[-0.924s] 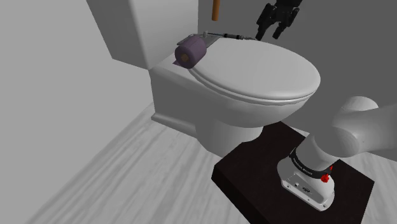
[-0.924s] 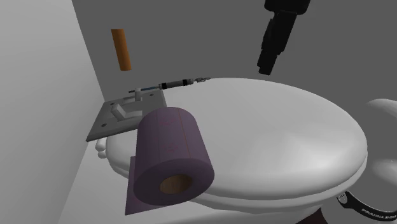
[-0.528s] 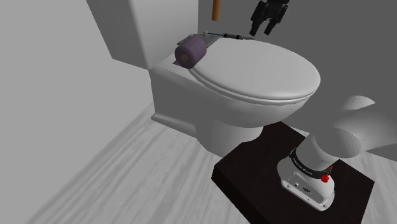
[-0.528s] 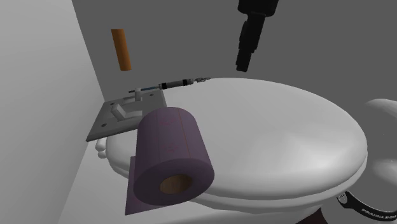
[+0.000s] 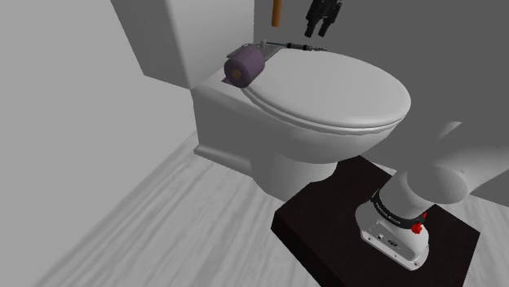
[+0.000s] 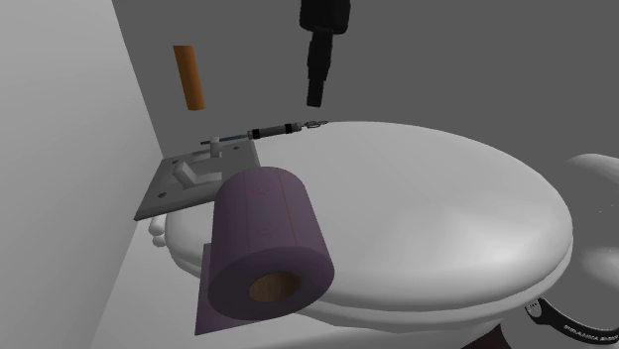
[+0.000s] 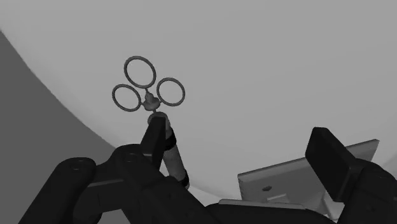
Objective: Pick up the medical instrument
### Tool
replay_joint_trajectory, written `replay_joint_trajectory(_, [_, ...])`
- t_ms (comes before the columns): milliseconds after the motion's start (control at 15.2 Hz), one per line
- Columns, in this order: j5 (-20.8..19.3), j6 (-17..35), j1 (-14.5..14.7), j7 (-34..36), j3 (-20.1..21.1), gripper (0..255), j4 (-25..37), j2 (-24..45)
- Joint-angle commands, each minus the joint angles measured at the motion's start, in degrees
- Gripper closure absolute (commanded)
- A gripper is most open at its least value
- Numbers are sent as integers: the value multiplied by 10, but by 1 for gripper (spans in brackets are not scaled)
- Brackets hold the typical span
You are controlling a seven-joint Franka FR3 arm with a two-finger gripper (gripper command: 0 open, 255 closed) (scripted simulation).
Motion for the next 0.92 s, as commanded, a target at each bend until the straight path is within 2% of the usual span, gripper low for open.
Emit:
replay_joint_trajectory(0, [21, -9, 6, -41, -15, 0, 51, 56])
replay_joint_trajectory(264, [72, -48, 2, -120, -36, 0, 176, 176])
replay_joint_trajectory(462, [113, -93, -16, -170, -41, 0, 290, 273])
replay_joint_trajectory(528, [117, -98, -20, -174, -39, 0, 303, 284])
replay_joint_trajectory(858, [114, -56, -15, -181, -38, 0, 253, 275])
